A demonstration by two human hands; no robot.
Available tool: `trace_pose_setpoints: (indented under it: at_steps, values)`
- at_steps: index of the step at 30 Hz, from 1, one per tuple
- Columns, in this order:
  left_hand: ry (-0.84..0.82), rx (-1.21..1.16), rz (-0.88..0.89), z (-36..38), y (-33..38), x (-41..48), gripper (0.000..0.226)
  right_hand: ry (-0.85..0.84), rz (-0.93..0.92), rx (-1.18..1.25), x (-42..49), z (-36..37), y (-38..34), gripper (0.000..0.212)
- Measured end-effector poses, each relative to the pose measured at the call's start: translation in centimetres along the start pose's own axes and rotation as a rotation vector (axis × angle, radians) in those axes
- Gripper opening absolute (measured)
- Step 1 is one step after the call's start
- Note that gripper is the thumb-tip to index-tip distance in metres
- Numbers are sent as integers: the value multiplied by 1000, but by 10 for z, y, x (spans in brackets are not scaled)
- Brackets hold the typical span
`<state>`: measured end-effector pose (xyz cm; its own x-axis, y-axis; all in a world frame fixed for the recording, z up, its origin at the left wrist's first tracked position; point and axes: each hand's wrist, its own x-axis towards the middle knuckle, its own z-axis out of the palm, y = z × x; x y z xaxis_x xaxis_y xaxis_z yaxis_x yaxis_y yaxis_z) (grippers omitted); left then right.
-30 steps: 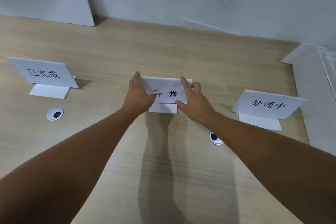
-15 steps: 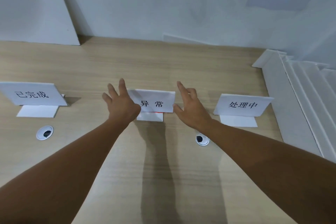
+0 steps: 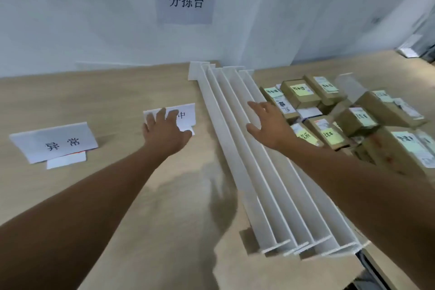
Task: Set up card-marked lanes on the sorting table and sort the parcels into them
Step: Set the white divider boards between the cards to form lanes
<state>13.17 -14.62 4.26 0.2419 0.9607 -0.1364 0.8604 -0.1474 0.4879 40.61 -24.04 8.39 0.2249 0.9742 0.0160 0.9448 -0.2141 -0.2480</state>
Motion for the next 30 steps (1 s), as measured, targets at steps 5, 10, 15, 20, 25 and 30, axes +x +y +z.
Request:
trace_pose_setpoints:
  at_steps: [5, 10, 15, 20, 25, 30]
  values:
    - [-60, -10, 94, 70, 115, -25, 78, 29, 27, 51, -42, -20, 106, 70]
    - [-29, -37, -7, 133, 159, -42, 73, -70, -69, 142, -44, 0, 162, 71]
    - [13, -121, -198, 171, 169, -67, 84, -184, -130, 141, -51, 39, 154, 69]
    - [-90, -186, -403, 214, 161, -87, 66, -356, 20, 183, -70, 96, 108, 47]
    - [-127, -124, -395, 244, 152, -94, 14, -473, 130, 178, -86, 128, 101, 19]
    - [20, -113, -358, 207, 153, -101, 11, -405, 157, 210, -80, 103, 101, 19]
